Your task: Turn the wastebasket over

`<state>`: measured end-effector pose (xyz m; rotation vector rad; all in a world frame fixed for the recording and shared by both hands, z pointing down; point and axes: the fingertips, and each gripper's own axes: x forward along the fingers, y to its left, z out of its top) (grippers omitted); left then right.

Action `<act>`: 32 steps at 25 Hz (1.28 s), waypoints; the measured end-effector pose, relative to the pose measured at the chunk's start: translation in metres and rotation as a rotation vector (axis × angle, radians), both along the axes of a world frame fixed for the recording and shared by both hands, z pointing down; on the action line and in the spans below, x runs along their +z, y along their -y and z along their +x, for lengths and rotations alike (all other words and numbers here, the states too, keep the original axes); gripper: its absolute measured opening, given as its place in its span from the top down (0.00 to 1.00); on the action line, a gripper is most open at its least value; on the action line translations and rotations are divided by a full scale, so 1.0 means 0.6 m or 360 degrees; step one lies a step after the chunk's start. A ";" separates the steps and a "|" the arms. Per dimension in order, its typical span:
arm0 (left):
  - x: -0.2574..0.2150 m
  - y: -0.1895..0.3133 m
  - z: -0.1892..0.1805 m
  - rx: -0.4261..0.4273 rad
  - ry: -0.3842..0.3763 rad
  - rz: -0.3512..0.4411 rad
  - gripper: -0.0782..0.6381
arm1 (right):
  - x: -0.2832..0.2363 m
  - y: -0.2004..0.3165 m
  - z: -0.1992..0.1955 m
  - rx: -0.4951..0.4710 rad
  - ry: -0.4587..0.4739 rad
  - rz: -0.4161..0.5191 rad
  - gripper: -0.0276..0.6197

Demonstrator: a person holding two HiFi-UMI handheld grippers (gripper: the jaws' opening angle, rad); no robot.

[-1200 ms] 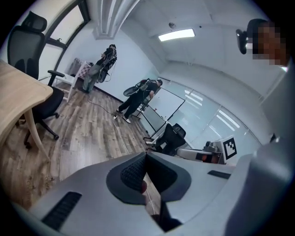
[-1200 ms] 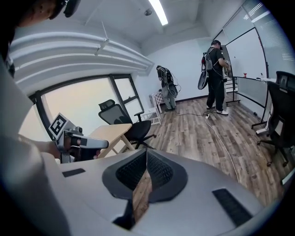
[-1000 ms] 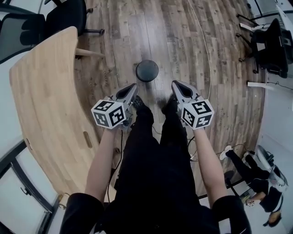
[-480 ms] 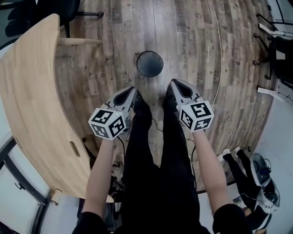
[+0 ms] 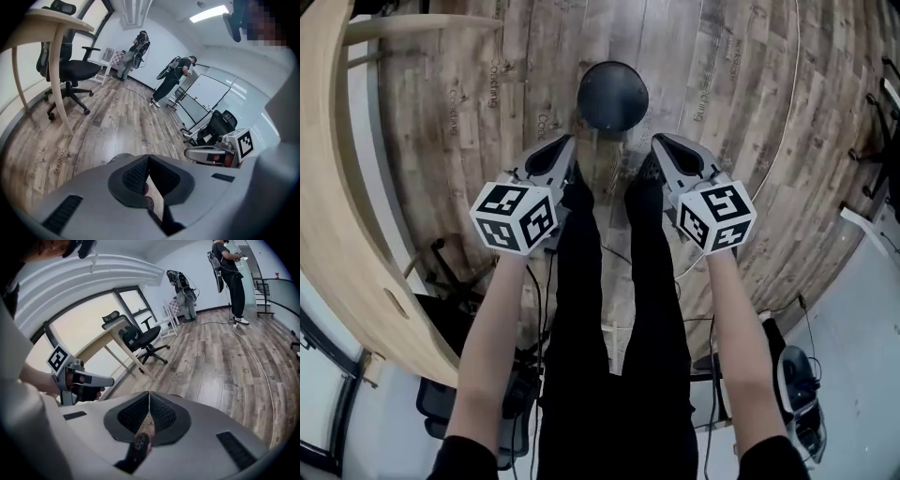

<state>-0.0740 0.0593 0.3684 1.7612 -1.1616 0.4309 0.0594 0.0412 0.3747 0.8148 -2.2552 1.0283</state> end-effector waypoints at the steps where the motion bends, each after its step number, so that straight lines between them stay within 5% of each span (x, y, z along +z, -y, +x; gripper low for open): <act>1: 0.018 0.002 0.003 -0.0006 0.0008 -0.0011 0.87 | 0.021 0.002 0.005 -0.0012 -0.0009 -0.0015 0.91; 13: 0.198 0.003 -0.007 0.0042 0.0134 -0.0211 0.86 | 0.210 0.042 0.021 -0.0106 -0.0033 -0.0148 0.90; 17: 0.250 0.013 -0.012 0.0079 0.0135 -0.0261 0.75 | 0.261 0.055 0.015 -0.0173 -0.0089 -0.0154 0.90; 20: 0.284 0.023 -0.020 0.0072 0.0135 -0.0282 0.74 | 0.302 0.058 0.013 -0.0243 -0.0137 -0.0179 0.78; 32: 0.412 0.022 -0.030 0.0075 0.0079 -0.0380 0.53 | 0.426 0.058 0.010 -0.0371 -0.0234 -0.0303 0.59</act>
